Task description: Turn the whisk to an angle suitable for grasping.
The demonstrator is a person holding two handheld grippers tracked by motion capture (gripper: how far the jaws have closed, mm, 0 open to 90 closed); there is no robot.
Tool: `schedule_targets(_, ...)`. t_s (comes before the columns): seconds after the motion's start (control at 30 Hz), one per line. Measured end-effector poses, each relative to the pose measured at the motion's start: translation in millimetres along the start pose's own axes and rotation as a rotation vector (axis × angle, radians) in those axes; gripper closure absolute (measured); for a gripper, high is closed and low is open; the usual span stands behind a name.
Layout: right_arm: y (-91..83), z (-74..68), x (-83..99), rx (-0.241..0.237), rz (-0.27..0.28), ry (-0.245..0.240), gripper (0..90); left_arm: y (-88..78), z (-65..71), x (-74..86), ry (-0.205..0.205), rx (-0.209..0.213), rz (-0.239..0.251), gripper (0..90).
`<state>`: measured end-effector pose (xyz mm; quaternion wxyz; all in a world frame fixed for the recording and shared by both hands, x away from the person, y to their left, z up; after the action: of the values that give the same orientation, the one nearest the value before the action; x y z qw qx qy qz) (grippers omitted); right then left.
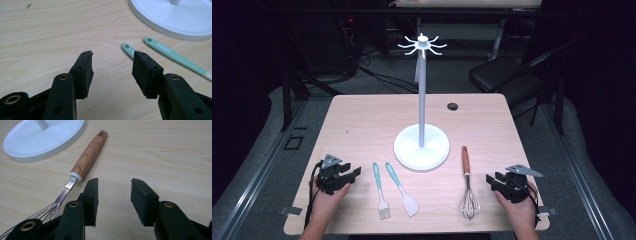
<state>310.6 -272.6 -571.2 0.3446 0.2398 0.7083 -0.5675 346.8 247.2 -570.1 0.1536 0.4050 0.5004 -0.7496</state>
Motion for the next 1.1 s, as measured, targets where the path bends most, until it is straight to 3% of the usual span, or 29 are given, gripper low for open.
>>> schedule_targets(0.17, 0.4, -1.0, -3.5, 0.012, -0.021, 0.02, 57.7, -2.0, 0.7, 0.9, 0.005, 0.029, -0.001, 56.9)
schedule_targets(0.3, 1.8, -1.6, -7.0, 0.018, -0.026, 0.022, 57.6, -2.7, 1.1, 2.3, 0.001, 0.037, 0.0, 56.8)
schedule_targets(0.43, 6.0, -6.4, -16.2, -0.013, -0.054, 0.038, 57.4, -5.8, 1.1, 4.7, 0.007, 0.03, -0.003, 56.2)
schedule_targets(0.53, 12.7, -12.0, -21.4, -0.039, -0.074, 0.025, 56.7, -9.4, 1.1, 6.8, 0.01, 0.022, 0.003, 56.1)
schedule_targets(0.63, 21.2, -18.6, -28.7, -0.083, -0.095, 0.041, 56.7, -13.0, 1.3, 8.9, 0.011, 0.019, 0.007, 56.0)
schedule_targets(0.9, 43.8, -30.8, -38.5, -0.096, -0.153, 0.048, 57.3, -19.4, -1.2, 12.6, 0.004, 0.011, 0.012, 55.5)
schedule_targets(1.1, 62.4, -38.5, -44.6, -0.109, -0.229, 0.063, 59.4, -19.5, -3.1, 13.1, 0.005, 0.003, 0.012, 55.5)
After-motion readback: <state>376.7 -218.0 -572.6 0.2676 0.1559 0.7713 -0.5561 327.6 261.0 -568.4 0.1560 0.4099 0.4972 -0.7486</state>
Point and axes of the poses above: each handheld gripper's, and its own axes: y roughly forward along the jaws, x roughly out of its underside, z roughly to its right, the point moved 3 cm from there along y, roughly forward along the jaws, and after that the axes turned 4 degrees about x, right-handed, at the moved point
